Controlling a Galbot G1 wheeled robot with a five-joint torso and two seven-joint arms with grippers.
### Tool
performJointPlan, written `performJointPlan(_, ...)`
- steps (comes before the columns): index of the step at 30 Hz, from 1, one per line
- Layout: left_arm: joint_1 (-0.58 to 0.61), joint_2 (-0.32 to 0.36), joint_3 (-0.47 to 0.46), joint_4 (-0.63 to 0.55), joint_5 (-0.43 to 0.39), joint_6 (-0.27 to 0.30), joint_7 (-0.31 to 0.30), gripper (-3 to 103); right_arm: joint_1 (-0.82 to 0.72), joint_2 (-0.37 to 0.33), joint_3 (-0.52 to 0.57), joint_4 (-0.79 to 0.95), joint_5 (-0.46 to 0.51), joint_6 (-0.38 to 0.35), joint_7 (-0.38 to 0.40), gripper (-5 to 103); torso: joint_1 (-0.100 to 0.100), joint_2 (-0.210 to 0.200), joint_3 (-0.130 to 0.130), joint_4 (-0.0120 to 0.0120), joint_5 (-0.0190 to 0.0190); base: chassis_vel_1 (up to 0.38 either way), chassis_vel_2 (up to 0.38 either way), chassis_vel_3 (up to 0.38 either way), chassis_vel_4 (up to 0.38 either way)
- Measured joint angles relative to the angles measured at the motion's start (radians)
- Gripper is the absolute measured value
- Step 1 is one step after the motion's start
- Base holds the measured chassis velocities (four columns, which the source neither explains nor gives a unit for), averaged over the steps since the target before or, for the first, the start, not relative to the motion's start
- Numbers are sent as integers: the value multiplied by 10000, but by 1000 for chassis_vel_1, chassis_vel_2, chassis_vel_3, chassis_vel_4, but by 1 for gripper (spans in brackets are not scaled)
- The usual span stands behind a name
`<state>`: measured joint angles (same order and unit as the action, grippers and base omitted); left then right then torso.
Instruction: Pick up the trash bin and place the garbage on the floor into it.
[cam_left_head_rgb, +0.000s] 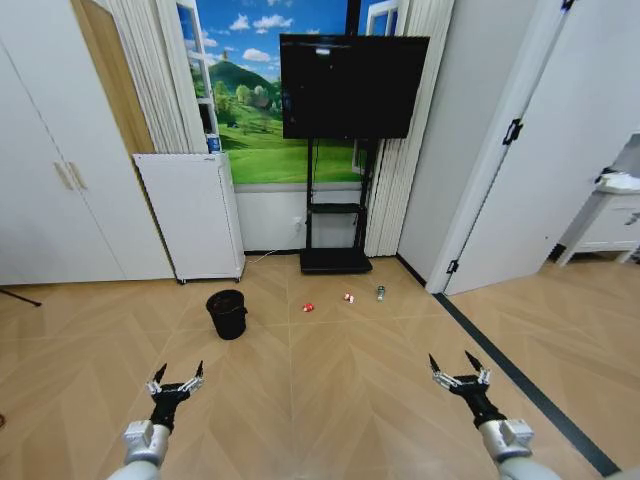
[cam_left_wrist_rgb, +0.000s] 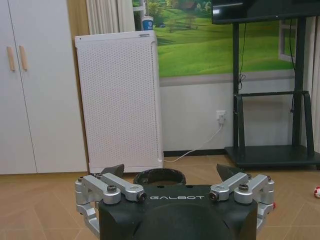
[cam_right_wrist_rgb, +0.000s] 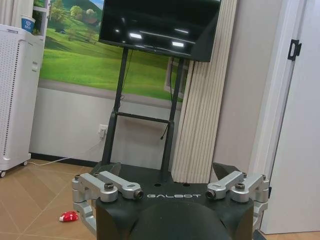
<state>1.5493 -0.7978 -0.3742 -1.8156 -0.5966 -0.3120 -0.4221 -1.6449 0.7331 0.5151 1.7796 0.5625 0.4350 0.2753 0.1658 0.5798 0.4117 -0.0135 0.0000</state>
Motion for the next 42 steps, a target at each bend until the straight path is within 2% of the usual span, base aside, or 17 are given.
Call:
performJointPlan(22, -247, -12, 245, 224, -30, 15, 5, 100, 110, -19, -117, -63, 115, 99, -66, 100, 1, 0, 0, 0, 0, 0, 0, 0, 0)
performJointPlan(31, -261, -123, 320, 295, 9, 22, 4, 100, 31, -65, -121, -322, 157, 140, -649, 100, 0, 0, 0, 0, 0, 0, 0, 0, 0)
performJointPlan(42, -279, -250, 404, 361, 86, 22, -3, 100, 51, -30, -143, -269, 164, 237, -716, 100, -2, 1, 0, 1, -1, -107, 96, 93, -95)
